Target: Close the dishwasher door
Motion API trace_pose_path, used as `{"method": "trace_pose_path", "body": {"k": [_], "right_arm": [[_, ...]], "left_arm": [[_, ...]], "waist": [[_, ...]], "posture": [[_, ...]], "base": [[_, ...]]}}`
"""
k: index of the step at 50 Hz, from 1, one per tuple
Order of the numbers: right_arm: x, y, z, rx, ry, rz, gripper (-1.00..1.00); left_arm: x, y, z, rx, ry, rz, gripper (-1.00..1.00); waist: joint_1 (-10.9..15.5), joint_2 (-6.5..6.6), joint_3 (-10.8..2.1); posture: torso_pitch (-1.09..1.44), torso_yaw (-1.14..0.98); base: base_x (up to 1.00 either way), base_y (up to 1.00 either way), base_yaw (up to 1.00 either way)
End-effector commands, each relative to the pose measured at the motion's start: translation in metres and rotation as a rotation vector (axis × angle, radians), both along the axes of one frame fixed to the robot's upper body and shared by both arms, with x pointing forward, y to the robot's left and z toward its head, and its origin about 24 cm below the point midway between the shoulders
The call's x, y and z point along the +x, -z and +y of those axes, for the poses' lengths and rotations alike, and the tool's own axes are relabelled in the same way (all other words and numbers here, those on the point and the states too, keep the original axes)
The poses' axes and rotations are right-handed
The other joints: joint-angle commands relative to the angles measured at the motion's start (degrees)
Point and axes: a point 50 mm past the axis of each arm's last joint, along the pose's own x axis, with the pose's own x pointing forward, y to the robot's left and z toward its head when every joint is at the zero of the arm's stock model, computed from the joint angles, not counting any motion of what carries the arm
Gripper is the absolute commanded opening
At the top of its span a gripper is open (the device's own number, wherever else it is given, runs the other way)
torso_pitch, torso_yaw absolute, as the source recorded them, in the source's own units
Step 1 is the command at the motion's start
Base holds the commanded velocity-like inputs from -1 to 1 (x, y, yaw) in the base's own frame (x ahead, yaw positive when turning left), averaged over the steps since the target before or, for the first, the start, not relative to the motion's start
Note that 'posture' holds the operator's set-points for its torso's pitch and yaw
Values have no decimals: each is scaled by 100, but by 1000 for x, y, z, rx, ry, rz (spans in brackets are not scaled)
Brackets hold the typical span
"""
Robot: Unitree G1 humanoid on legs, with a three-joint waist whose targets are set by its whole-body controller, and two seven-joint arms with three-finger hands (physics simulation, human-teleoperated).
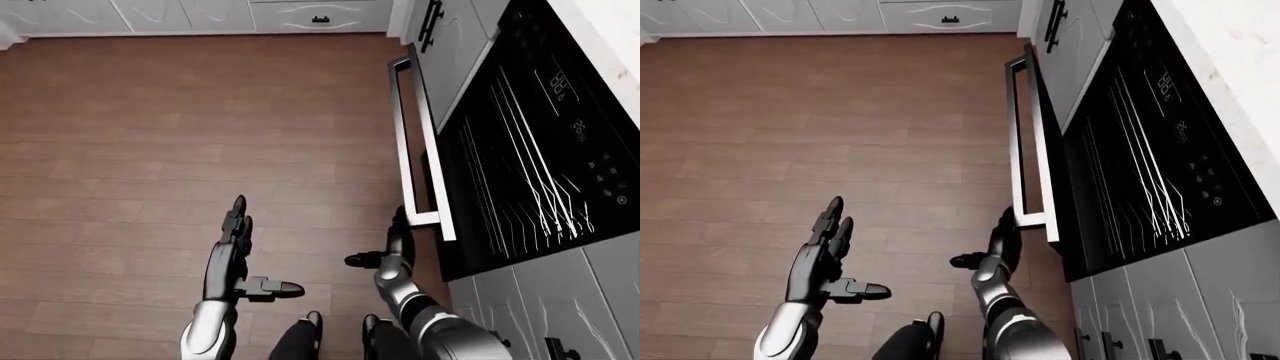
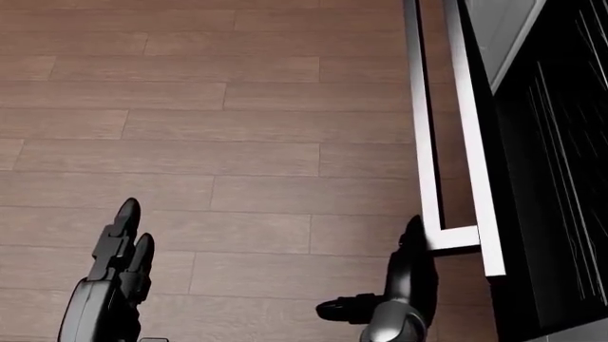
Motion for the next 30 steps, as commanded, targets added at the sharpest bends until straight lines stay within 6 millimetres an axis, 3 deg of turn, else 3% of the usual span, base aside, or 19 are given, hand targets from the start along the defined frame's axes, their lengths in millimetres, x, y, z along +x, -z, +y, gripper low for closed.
{"method": "trace_pose_path", "body": {"k": [1, 30], "right_arm": [[7, -12, -27, -42, 145, -61, 100], [13, -21, -51, -92, 210, -75, 100]], "left_arm": [[1, -14, 1, 5, 0, -76, 100], [0, -15, -1, 5, 3, -78, 100]], "waist": [[-84, -40, -180], [-82, -61, -163]], "posture": [[43, 0], [43, 0]], "base": [[0, 0, 0], [0, 0, 0]]}}
